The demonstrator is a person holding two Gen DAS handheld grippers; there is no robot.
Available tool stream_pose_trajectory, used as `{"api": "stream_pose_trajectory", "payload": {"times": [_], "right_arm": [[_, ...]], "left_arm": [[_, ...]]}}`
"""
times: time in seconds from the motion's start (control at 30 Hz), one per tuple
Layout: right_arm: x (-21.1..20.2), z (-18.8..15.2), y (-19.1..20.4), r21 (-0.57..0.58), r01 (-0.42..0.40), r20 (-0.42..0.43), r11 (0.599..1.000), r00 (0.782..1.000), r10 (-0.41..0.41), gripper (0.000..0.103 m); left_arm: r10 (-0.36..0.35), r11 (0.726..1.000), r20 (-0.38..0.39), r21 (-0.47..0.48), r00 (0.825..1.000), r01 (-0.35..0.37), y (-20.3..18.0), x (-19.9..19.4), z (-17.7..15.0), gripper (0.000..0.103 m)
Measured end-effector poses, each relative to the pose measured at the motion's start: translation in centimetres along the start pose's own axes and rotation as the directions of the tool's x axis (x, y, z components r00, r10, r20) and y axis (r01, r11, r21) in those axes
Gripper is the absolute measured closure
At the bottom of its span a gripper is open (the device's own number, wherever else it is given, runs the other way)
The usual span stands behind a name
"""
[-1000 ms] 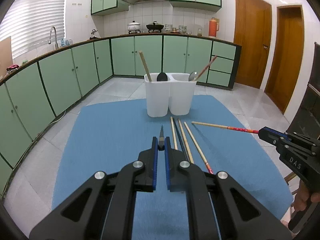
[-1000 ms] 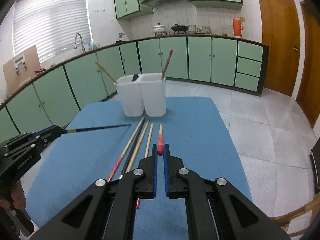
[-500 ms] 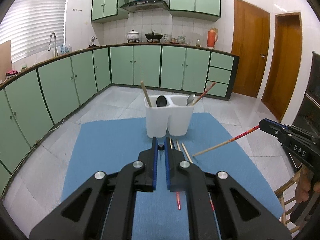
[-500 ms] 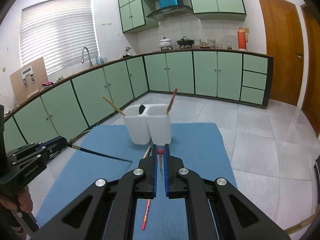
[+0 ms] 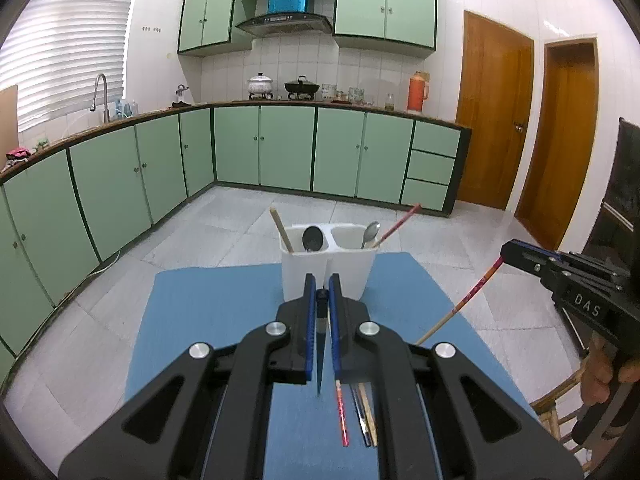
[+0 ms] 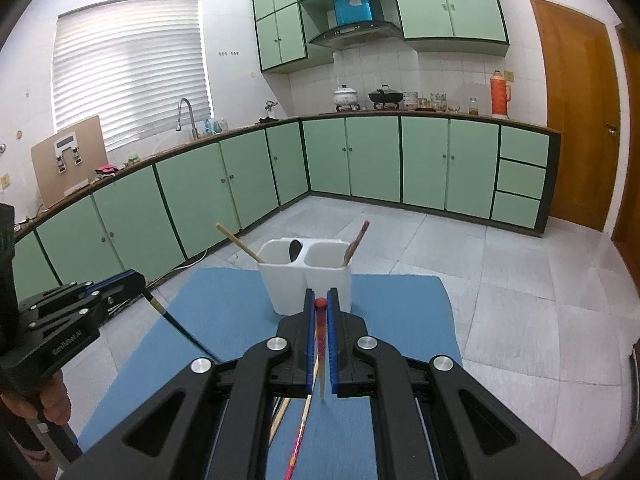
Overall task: Organize utensils
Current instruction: 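Lift the black chopstick with the left tool while the right tool carries its red chopstick to the holder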
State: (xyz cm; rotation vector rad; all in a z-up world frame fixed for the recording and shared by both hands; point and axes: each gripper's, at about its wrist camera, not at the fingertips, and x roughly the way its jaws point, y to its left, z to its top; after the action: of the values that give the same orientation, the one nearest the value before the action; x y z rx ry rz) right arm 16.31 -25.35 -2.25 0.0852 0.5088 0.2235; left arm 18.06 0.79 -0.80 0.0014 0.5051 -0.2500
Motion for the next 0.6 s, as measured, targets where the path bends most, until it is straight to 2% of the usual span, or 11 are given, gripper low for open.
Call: {"api": "stream_pose_trajectory", "payload": {"times": [0.6], "right_arm": [[-0.3, 3.6, 0.9, -0.038, -0.023, 0.064, 0.999, 0.998, 0.026, 0.097]], "left_arm": [[-0.022, 1.000, 0.075, -0.015, 0.997, 0.023, 0.2, -0.1, 3.0, 0.098]]}}
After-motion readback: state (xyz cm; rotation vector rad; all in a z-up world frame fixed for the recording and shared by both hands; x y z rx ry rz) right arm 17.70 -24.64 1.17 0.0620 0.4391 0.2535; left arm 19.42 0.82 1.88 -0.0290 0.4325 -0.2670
